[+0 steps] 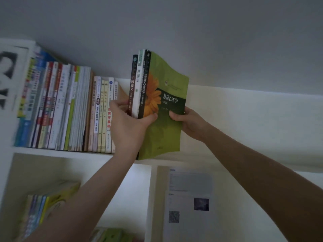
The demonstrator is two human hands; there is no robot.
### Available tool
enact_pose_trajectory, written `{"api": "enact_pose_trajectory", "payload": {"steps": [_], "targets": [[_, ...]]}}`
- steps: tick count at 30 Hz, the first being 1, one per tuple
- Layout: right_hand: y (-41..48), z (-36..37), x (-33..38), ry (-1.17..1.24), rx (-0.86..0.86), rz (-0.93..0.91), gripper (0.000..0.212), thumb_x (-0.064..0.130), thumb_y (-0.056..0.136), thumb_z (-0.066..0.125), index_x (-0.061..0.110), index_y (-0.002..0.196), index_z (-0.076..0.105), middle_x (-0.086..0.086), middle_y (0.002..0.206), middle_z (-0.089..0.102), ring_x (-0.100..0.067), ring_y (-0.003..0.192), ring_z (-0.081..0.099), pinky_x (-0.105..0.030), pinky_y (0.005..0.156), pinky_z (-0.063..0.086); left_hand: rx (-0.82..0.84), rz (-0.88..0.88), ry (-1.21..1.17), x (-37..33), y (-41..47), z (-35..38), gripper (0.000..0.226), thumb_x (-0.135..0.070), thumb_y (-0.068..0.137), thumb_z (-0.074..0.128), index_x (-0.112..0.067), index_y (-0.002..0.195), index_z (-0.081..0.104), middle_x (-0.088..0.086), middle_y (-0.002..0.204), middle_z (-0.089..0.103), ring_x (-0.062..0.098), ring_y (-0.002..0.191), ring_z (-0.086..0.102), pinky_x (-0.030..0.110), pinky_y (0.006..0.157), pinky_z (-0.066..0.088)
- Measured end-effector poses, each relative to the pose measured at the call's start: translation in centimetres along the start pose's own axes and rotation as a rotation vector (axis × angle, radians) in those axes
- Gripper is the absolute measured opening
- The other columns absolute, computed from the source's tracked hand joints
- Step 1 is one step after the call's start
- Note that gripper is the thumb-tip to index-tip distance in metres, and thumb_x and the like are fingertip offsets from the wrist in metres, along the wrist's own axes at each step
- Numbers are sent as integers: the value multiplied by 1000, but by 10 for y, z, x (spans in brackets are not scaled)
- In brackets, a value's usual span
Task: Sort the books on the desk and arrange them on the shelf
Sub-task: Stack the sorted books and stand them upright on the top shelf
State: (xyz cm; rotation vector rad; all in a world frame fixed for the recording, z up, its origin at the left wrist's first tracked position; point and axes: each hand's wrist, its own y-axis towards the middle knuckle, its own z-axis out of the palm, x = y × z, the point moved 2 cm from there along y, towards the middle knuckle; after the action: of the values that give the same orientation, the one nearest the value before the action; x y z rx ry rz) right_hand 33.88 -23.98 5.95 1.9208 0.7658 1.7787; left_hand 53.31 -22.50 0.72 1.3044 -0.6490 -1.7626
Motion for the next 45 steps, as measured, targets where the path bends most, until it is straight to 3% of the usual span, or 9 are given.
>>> {"api": "enact_pose_trajectory", "payload": {"steps": [10,15,19,25,29,38,41,43,45], "targets": [[41,-1,-48,-232,122,150,43,22,89,63,22,131,53,0,126,63,-18,113,61,-37,94,49,-144,40,182,35,3,12,67,-31,65,84,-25,104,30,-19,91,48,8,83,54,25,65,39],[33,2,-54,-615,45,271,86,40,87,66,31,154,14,-10,148,42,-30,131,46,-46,97,47,-176,42,225,51,11,21,66,-30,66,83,-26,106,31,-8,108,56,11,94,58,14,59,33],[18,15,-52,-730,131,170,115,22,78,80,48,149,-6,-7,154,22,-26,137,35,-40,78,56,-236,63,286,61,16,26,68,-32,66,83,-18,114,37,-1,111,60,15,97,61,22,67,41],[15,34,-66,-639,349,212,132,-5,76,76,46,144,-26,-2,145,33,-26,125,52,-32,79,57,-324,99,361,69,20,32,69,-35,66,83,-12,117,42,3,109,60,21,97,61,40,79,53],[31,39,-79,-693,416,139,138,-9,75,76,32,141,-38,16,136,35,-4,126,42,-27,97,49,-350,76,385,76,26,33,70,-32,66,84,-8,118,44,7,110,60,24,100,61,43,81,53],[49,35,-84,-781,497,172,138,5,67,85,31,150,-22,14,145,33,-10,134,41,-30,107,43,-139,254,632,88,29,36,99,-36,75,77,1,147,20,23,146,30,35,138,27,44,116,22],[49,38,-83,-776,509,133,89,1,70,83,42,134,36,15,155,9,-11,141,31,-33,115,33,-41,384,787,93,30,34,100,-48,77,67,1,149,17,31,152,15,43,142,15,49,115,12],[50,36,-83,-786,498,146,89,1,70,84,48,127,33,17,158,-3,-11,140,32,-31,112,38,26,492,928,98,33,31,92,-60,85,44,0,150,16,29,154,10,44,143,9,51,114,9],[55,31,-85,-731,451,195,120,-5,71,80,39,150,1,22,146,21,-11,133,41,-26,98,50,108,560,1054,106,39,25,89,-67,90,18,-3,151,9,23,157,5,37,145,5,50,116,10]]}}
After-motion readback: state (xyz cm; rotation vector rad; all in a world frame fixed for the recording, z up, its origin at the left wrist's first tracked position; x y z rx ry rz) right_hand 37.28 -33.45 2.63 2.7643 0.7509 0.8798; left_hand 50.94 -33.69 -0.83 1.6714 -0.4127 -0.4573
